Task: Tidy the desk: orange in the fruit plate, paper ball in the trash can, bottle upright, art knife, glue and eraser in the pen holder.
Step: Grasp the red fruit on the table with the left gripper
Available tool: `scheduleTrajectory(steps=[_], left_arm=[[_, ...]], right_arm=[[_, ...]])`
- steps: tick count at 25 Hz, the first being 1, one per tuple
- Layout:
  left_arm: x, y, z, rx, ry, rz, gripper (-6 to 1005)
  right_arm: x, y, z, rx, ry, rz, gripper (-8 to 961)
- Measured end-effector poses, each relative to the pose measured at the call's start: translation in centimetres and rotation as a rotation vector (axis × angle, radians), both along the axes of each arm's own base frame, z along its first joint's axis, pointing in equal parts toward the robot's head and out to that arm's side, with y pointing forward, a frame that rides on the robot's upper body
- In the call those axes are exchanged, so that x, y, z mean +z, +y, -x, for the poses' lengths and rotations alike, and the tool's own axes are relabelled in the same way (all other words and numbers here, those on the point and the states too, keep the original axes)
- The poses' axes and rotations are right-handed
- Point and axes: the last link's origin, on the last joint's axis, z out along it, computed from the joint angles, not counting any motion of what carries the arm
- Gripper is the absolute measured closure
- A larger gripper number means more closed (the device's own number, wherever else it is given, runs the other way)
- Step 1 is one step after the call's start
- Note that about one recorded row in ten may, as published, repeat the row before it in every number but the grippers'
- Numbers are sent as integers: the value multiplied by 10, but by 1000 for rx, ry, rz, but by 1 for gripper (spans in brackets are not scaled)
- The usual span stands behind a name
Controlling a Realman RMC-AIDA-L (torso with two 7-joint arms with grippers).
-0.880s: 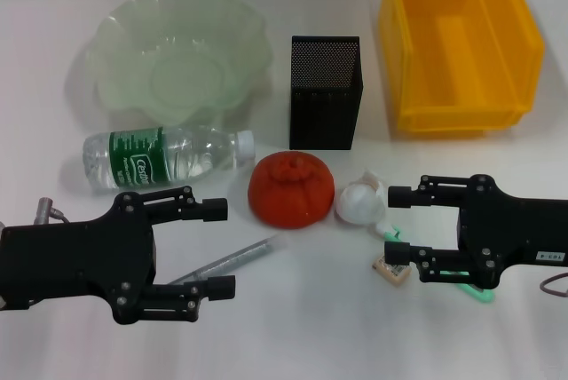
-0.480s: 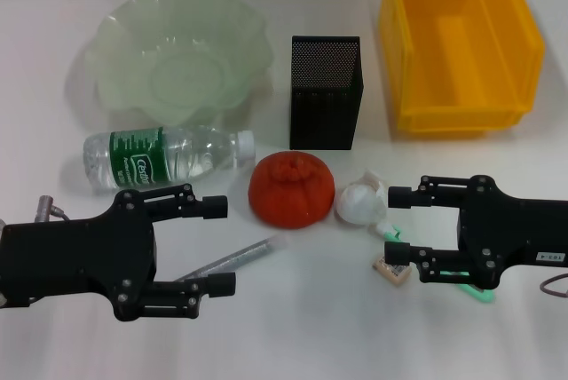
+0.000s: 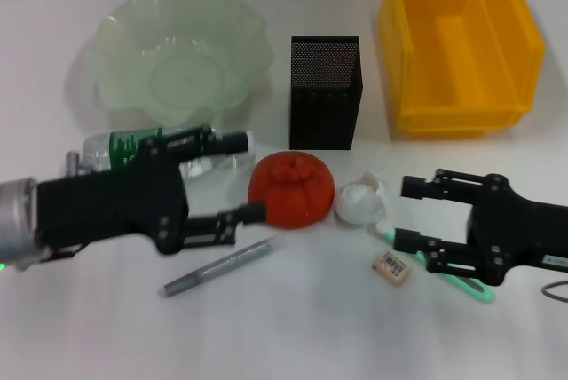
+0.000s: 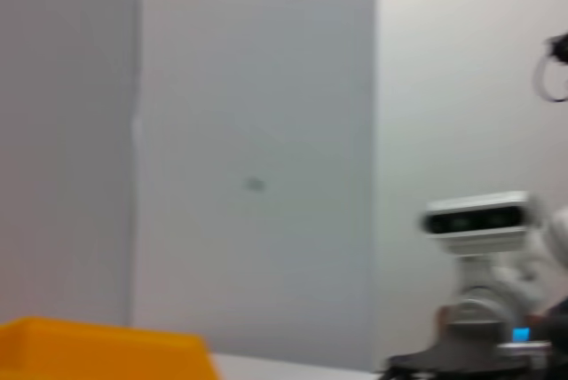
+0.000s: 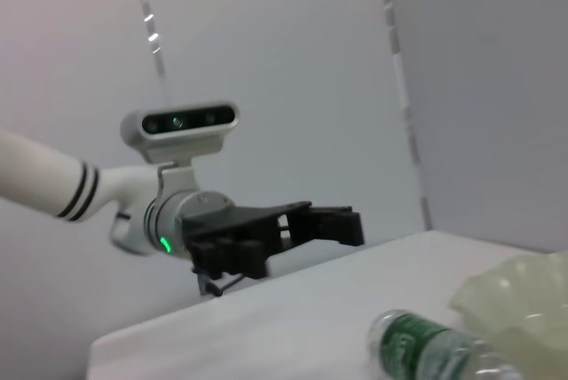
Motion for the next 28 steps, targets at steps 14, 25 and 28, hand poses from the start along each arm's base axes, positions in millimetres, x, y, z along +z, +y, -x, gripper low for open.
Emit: scheduleTrajectory(steps=[14, 25, 28], left_arm=[[-50, 34, -3, 84, 109, -89, 201], [-83, 40, 9, 153, 246, -139, 201], [-86, 42, 13, 186, 262, -153, 202]], right_arm=[[1, -23, -25, -109, 36, -70, 279], [-5, -24, -24, -99, 49, -81, 279], [-6, -23, -23, -95, 51, -80, 279]])
